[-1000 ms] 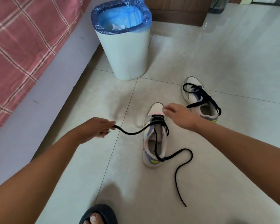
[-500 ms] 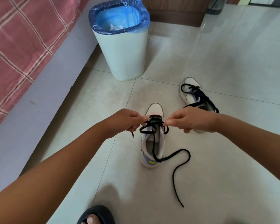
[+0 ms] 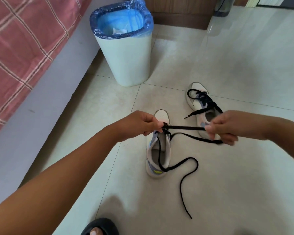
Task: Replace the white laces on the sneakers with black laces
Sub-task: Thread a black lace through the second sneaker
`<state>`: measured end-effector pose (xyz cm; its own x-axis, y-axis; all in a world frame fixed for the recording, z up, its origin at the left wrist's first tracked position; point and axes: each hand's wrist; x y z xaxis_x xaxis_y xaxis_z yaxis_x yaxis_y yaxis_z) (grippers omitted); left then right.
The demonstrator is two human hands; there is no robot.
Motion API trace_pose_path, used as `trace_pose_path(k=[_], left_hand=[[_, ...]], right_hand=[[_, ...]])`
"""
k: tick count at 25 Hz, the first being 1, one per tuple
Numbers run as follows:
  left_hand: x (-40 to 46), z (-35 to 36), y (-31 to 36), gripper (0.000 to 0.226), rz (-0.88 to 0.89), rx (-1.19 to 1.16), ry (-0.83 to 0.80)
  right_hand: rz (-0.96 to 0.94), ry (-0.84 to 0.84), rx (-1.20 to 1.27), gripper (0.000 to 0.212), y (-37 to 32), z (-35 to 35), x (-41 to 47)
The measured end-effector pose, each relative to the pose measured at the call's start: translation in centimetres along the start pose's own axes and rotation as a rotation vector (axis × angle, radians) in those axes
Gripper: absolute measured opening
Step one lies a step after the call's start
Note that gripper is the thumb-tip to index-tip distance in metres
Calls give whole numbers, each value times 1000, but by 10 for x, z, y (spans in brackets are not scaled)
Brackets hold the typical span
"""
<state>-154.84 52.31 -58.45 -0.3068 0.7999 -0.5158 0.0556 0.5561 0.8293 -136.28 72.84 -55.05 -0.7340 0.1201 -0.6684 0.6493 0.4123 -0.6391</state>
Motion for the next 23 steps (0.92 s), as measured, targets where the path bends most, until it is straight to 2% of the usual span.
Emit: trace_pose_path(k=[2, 3, 5, 6, 7, 9, 10, 13, 15, 17, 19, 21, 23], left_hand=[[0, 13, 4, 22, 26, -5, -37], [2, 23, 6, 22, 38, 12, -60], [8, 42, 11, 21, 66, 113, -115], [10, 50, 13, 22, 86, 165, -138], [12, 56, 15, 24, 108, 186, -152], [14, 62, 18, 28, 129, 144, -146], [15, 63, 17, 27, 132, 124, -120], [17, 64, 5, 10, 111, 186, 81], [19, 64, -3, 18, 1, 442, 214], [18, 67, -13, 28, -147, 845, 163], [16, 74, -23, 28, -270, 1014, 30], [15, 75, -34, 17, -325, 912, -9], [14, 67, -39, 21, -362, 589, 25]], right_hand=[[204, -117, -58, 35, 8, -3, -11], [251, -154, -204, 37, 8, -2, -11], [181, -78, -473, 51, -1, 7, -4], [76, -1, -439, 52, -8, 15, 3], [-5, 37, -249, 48, -13, 24, 9], [-89, -44, 225, 37, -17, 43, 24], [-87, -73, 367, 38, -15, 50, 31], [-56, 22, 384, 33, 1, 54, 53], [-11, 136, 324, 20, 6, 49, 61], [12, 206, 310, 15, 8, 47, 66], [10, 223, 296, 10, 8, 48, 69], [-5, 209, 289, 6, 7, 54, 71], [-10, 214, 293, 8, 5, 60, 73]])
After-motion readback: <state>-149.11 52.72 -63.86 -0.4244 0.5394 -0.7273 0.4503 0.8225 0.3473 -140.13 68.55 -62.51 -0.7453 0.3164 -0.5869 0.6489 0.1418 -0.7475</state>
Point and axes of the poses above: each hand's wrist, its own x-axis towards the middle knuckle, its own z-axis out of the palm, y = z × x, and after that the axes turned 4 degrees about -x, right-handed
